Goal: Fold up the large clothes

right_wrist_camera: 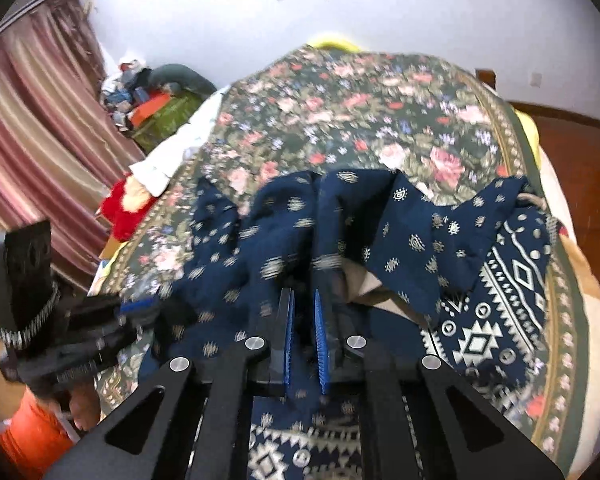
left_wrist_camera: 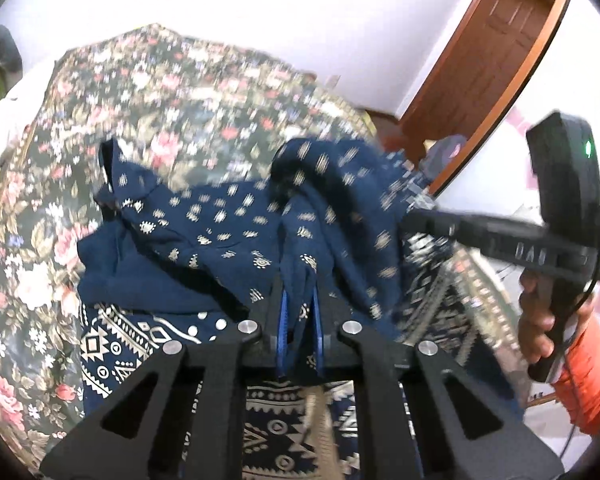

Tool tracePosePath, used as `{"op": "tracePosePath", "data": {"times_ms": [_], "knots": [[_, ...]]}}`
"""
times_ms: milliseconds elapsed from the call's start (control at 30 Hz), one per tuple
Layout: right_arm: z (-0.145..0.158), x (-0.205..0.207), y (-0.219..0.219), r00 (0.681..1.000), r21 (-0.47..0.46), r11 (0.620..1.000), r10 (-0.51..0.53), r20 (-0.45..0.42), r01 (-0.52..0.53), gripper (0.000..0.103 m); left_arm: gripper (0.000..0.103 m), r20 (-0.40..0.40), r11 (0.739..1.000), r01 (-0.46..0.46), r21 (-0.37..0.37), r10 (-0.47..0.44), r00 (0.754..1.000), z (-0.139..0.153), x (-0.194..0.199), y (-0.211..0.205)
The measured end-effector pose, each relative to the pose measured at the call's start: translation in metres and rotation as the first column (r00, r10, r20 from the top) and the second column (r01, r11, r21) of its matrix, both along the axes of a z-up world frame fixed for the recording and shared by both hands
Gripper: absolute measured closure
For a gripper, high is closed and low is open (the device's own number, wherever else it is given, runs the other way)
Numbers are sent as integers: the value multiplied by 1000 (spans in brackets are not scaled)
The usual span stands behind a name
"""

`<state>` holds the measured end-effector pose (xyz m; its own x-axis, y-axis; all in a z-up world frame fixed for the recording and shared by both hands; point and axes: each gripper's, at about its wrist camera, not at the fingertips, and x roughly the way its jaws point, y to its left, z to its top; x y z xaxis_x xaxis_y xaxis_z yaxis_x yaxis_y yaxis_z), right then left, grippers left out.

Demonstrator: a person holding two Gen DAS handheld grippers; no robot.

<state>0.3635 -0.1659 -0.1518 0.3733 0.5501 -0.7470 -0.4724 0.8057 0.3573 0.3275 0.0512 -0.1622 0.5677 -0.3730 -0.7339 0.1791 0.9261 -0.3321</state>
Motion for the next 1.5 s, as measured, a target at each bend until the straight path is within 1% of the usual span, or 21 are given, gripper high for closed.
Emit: {"op": "tracePosePath", "data": {"times_ms": [167,267,367,467,567,700,733,800,833,900,967,1033,1100,1167,1267,1333,1367,1400,1433,1467,1500], "knots": [[12,-20,0,995,-129,991,-28,100,41,95,103,72,999,-14,-45,18,997,32,-15,13],[10,-23,-6,994,-144,988,-49,94,62,95,103,97,999,-46,-18,48,994,39,-25,27],[6,-20,-10,995,-171,983,-57,79,70,95,103,42,997,-76,13,76,996,28,-24,41],[-1,-14,-13,994,-251,964,-66,88,86,95,103,-39,996,-89,15,90,995,11,-16,45],[-8,-6,-14,995,-272,958,-70,74,88,95,99,-97,999,-54,-7,53,994,-6,-10,37],[-12,6,-8,997,-223,973,-55,48,65,95,80,-165,999,-36,-26,31,986,-31,-3,24],[-12,8,-8,997,-203,977,-55,47,64,95,67,-181,999,-37,-27,32,983,-36,-2,21],[-14,12,-6,997,-208,975,-64,49,73,95,50,-195,998,-52,-35,44,980,-43,1,15],[-16,13,-6,996,-226,971,-66,52,76,95,47,-196,998,-56,-41,47,980,-45,2,14],[-23,15,-5,996,-322,943,-64,69,83,95,47,-215,998,-52,-27,45,976,-54,8,7],[-31,13,-7,992,-447,889,-54,113,99,95,47,-231,998,-48,34,55,971,-64,15,1],[-45,11,-11,988,-592,798,-25,155,113,95,47,-241,996,-42,78,60,969,-74,20,-4],[-67,16,-19,990,-698,707,-21,140,114,95,46,-254,996,-39,77,58,965,-83,23,-4],[-86,20,-28,993,-722,685,-24,117,101,95,46,-249,996,-42,76,59,967,-86,24,-3],[-87,24,-36,992,-690,714,-50,119,119,95,46,-244,996,-39,77,57,968,-85,24,-3],[-83,23,-33,988,-717,683,-52,144,140,95,44,-244,996,-35,85,55,968,-85,21,-1],[-84,23,-33,984,-741,651,-50,172,162,94,43,-246,995,-34,91,56,968,-85,21,0],[-87,22,-35,980,-764,620,-42,194,178,89,43,-250,995,-32,91,54,967,-86,20,1],[-89,20,-37,978,-771,609,-40,206,187,74,43,-252,996,-32,86,52,966,-87,17,3],[-90,18,-42,967,-779,583,-44,252,230,46,43,-254,996,-32,79,51,966,-88,15,5],[-89,16,-46,955,-784,560,-47,293,268,31,43,-256,997,-34,74,52,965,-89,15,7]]}}
